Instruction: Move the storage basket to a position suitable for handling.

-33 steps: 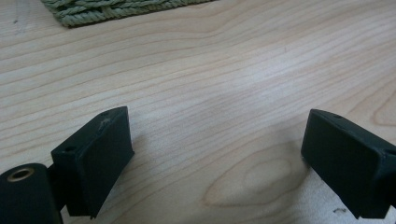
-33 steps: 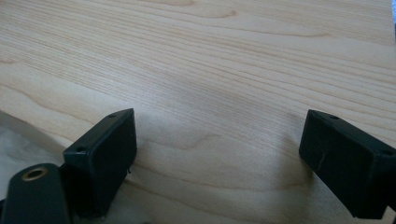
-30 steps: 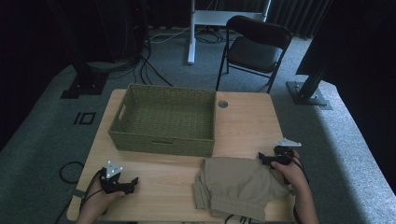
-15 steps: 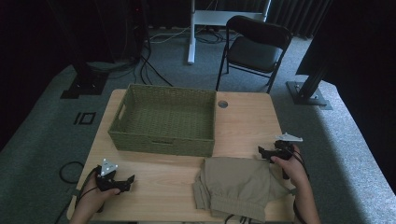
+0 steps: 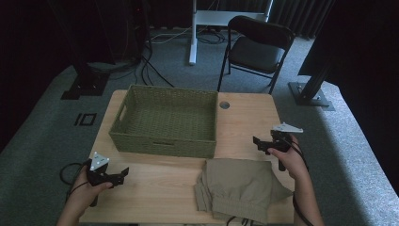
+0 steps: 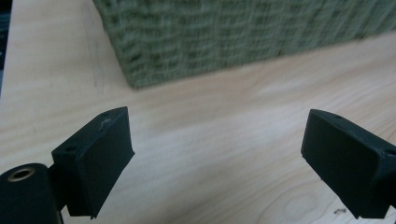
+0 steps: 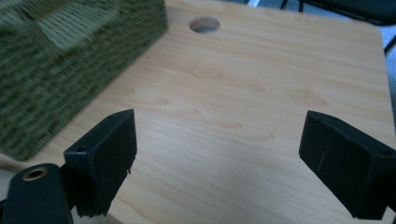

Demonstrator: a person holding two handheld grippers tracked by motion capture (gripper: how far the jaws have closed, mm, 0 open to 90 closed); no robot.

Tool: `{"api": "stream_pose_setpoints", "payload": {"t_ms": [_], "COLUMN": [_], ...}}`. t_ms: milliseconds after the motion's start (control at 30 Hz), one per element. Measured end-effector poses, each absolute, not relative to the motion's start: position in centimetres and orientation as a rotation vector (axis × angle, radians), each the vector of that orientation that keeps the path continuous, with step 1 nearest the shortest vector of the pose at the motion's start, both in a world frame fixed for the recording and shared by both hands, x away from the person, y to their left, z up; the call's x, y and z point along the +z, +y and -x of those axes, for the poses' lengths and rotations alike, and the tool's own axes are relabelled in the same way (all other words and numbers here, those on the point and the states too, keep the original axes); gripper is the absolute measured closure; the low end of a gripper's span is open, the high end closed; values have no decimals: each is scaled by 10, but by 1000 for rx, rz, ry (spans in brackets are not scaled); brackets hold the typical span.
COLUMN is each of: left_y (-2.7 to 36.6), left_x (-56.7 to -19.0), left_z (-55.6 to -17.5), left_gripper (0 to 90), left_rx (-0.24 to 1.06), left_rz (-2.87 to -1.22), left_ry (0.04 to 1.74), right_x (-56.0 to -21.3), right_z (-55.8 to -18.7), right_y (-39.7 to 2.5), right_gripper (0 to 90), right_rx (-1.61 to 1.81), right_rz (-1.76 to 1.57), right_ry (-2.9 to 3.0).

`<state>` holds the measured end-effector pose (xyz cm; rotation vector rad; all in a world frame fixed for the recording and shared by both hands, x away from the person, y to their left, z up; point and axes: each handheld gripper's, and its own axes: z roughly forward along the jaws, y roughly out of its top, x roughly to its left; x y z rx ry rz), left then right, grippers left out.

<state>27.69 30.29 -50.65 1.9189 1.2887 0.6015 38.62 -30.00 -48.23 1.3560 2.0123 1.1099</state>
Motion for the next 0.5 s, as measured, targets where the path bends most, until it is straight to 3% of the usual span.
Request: {"api": "stream_pose_setpoints", "payload": {"t_ms": [500], "left_y": [306], "left_x": [-453], "left_z": [-299], "left_gripper": [99], "left_rx": [764], "left_rz": [-1885], "left_ry": [1220], "right_x": [-457], "right_z": [-388], "right_y": [-255], "right_gripper": [110], "right_rx": [1209], "right_rz": [-1247], "right_ry": [2063]}}
